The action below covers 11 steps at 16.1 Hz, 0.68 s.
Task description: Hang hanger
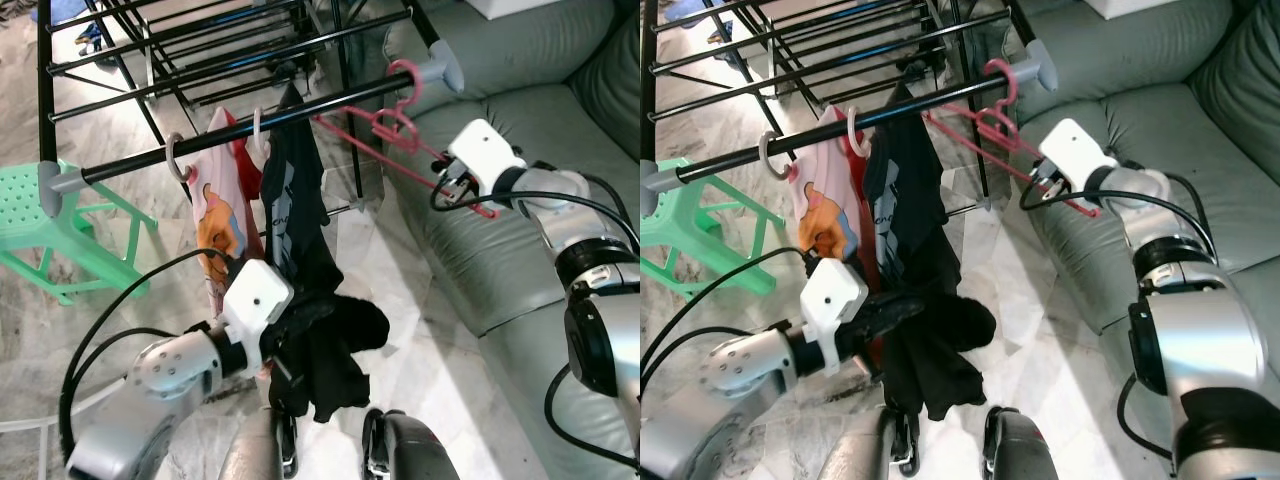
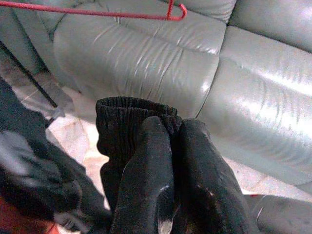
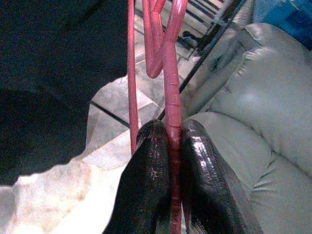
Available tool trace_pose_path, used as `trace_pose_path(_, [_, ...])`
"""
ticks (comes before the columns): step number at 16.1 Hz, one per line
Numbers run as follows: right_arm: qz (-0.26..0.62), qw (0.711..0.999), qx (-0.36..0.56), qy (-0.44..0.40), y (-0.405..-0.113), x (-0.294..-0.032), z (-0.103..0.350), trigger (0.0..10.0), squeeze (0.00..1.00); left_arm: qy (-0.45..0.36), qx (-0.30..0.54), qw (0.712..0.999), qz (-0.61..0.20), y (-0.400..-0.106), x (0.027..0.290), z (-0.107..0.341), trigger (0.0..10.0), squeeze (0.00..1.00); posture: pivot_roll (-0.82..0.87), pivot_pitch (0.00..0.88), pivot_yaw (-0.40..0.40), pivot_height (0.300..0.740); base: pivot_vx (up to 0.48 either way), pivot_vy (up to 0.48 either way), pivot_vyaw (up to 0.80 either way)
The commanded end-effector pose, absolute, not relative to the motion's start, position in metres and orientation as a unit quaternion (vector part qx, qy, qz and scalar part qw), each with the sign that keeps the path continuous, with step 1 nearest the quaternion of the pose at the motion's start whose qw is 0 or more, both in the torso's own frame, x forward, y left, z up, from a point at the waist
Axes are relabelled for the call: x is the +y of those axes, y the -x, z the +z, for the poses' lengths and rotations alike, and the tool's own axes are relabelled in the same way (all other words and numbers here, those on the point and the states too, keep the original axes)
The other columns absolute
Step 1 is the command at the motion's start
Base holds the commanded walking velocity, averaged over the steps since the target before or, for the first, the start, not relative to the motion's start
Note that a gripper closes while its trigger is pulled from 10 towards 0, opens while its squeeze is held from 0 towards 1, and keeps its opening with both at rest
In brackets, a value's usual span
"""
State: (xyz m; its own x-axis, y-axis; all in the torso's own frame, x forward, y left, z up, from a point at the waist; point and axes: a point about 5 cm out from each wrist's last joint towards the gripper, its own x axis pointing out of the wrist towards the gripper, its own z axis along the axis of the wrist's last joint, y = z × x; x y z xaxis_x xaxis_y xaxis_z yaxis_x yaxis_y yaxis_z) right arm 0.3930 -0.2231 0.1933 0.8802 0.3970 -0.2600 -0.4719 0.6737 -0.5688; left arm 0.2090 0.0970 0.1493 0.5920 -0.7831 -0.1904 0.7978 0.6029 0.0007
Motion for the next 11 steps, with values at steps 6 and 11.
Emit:
trace_pose_path(6, [0.188, 0.959, -0.021, 0.212, -0.38, -0.235, 0.179, 4.0, 0.0, -0.027, 0.065, 0.908, -0.412, -0.226, 0.089, 0.139, 10.0, 0.0, 0.05, 0.09, 0.032, 0.74, 0.0, 0.0, 0.0])
trace_pose_path(11, [0.142, 0.97, -0.098, 0.173, -0.339, -0.229, 0.142, 10.0, 0.0, -0.029, 0.047, 0.926, -0.374, -0.24, 0.078, 0.131, 10.0, 0.0, -0.01, 0.053, 0.023, 0.74, 0.0, 0.0, 0.0])
